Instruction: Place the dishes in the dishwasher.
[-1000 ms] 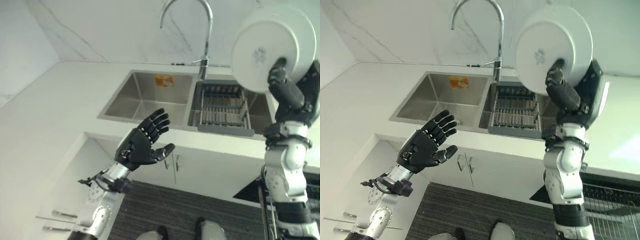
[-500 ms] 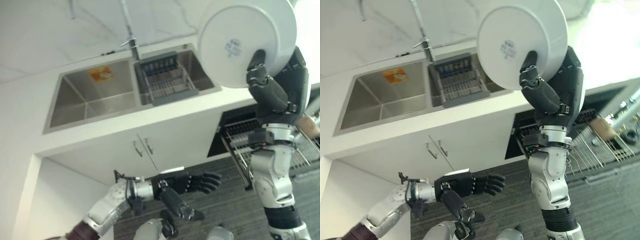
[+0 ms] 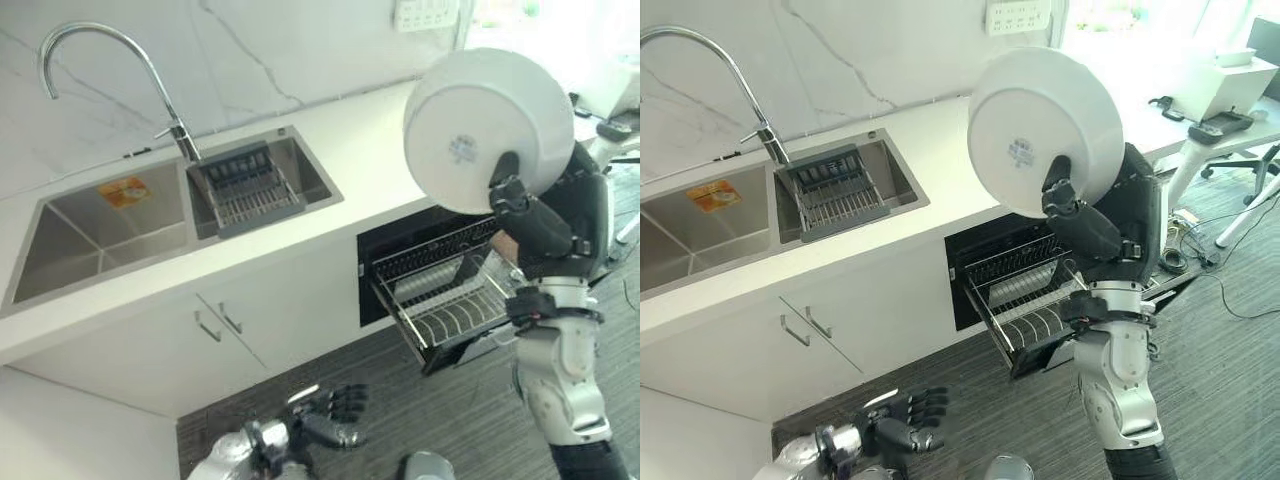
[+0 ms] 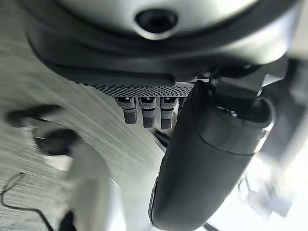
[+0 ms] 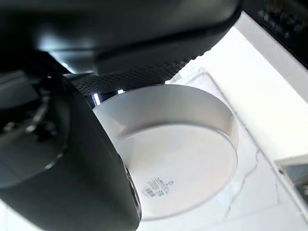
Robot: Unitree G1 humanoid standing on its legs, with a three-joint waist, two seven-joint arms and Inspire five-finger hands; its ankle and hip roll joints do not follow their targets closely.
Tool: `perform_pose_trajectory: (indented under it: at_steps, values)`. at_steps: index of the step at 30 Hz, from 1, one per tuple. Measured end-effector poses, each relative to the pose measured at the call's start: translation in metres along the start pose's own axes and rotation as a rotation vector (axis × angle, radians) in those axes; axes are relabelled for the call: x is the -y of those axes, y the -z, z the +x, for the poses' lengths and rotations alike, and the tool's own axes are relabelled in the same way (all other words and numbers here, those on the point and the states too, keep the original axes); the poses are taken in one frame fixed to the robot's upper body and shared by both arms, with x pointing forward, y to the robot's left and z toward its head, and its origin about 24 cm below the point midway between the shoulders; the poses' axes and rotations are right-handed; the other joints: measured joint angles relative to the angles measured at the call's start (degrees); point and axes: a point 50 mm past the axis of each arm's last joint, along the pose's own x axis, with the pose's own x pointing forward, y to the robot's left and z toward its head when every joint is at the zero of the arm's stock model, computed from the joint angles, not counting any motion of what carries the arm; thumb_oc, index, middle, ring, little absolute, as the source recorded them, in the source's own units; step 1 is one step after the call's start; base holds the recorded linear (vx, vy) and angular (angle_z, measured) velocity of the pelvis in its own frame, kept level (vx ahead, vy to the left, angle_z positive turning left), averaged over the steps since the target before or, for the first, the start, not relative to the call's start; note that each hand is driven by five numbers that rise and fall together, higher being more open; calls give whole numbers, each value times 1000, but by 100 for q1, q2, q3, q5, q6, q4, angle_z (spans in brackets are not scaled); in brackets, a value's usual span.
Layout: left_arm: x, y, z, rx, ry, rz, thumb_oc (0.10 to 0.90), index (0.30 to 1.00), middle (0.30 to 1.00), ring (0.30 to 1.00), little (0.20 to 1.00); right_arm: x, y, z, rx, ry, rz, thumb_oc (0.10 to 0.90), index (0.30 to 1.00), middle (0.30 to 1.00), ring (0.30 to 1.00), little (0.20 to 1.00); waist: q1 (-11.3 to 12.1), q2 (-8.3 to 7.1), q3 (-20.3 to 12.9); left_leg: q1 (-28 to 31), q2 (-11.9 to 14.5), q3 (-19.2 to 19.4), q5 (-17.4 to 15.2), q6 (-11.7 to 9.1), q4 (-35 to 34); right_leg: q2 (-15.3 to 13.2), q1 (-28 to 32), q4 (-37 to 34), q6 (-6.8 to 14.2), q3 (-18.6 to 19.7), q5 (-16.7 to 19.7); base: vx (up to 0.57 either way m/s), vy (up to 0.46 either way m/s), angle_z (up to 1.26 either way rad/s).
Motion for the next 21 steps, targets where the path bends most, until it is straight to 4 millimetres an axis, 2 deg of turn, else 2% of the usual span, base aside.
perform_pose_trajectory:
  at_steps: [2,4,6,7,8,10,12,14,15,16,17,18,19,21]
  values:
    - [-9,22,-6,-47,-82,-68,800,900,900,900,900,3,4,-3,-33,9,11,400,300,300,300,300,-27,-11,-61,-17,52,23,39,-39,-48,28,-104,165,-56,12,-115,44,-186,-8]
    - [-17,40,-4,-33,-217,-227,800,900,900,900,900,11,6,-9,-73,38,7,400,300,300,300,300,-36,83,-198,-10,147,55,55,-66,-93,122,-163,227,-139,7,-158,53,-189,-7]
    - [-17,49,-3,-51,-261,-281,800,900,900,900,900,12,8,-10,-93,45,5,400,300,300,300,300,-53,137,-275,36,157,94,50,-68,-170,170,-211,316,-204,-9,-199,69,-206,-8]
    - [-18,55,-1,-43,-293,-317,800,900,900,900,900,14,10,-11,-120,49,13,400,300,300,300,300,-68,112,-283,77,170,101,49,-68,-201,180,-222,339,-247,26,-243,48,-159,-3]
    - [-18,59,1,-61,-325,-325,800,900,900,900,900,16,13,-14,-152,58,13,400,300,300,300,300,-74,188,-382,101,181,103,25,-65,-246,208,-227,370,-304,10,-285,48,-166,-2]
    - [-19,61,2,-88,-342,-329,800,900,900,900,900,18,17,-15,-184,68,18,400,300,300,300,300,-100,134,-378,122,185,110,-136,-81,-289,226,-277,391,-370,23,-322,61,-173,-4]
    - [-21,62,1,-85,-356,-344,800,900,900,900,900,24,19,-21,-221,96,9,400,300,300,300,300,-87,87,-383,102,117,124,-262,-64,152,175,-292,402,-430,-1,-297,102,-202,-3]
    - [-22,66,0,-90,-395,-379,800,900,900,900,900,34,25,-27,-275,161,3,400,300,300,300,300,-93,-6,-399,238,-48,342,129,-131,136,145,-250,446,-423,-45,-363,83,-93,17]
    - [-24,65,-1,-81,-402,-387,800,900,900,900,900,37,27,-28,-293,192,10,400,300,300,300,300,-37,-69,-396,242,-145,331,180,-147,101,36,-233,404,-425,-24,-345,118,1,27]
    - [-22,64,3,-82,-396,-388,800,900,900,900,900,37,29,-29,-299,227,28,400,300,300,300,300,-17,-83,-382,183,-777,95,-608,3,522,-89,-175,257,-350,25,-225,120,34,5]
    - [-20,66,3,-87,-399,-393,800,900,900,900,900,35,31,-31,-303,237,43,400,300,300,300,300,-6,-14,-380,222,-1018,1,-854,99,504,-9,-184,133,-342,28,-140,124,45,-5]
    - [-20,68,2,-99,-409,-399,800,900,900,900,900,32,34,-33,-313,251,63,400,300,300,300,300,-6,63,-353,297,-1091,11,-1089,462,327,166,-186,48,-356,18,-70,99,57,-22]
    - [-26,66,-1,-93,-429,-393,800,900,900,900,900,26,40,-37,-333,269,100,400,300,300,300,300,-2,0,-284,360,-1065,46,-1001,459,332,203,-161,-11,-390,43,18,132,130,-24]
    - [-29,63,-2,-104,-435,-361,800,900,900,900,900,17,46,-40,-363,245,108,400,300,300,300,300,-18,12,-163,297,-963,49,-1103,479,582,341,-50,-268,-397,103,142,135,179,-23]
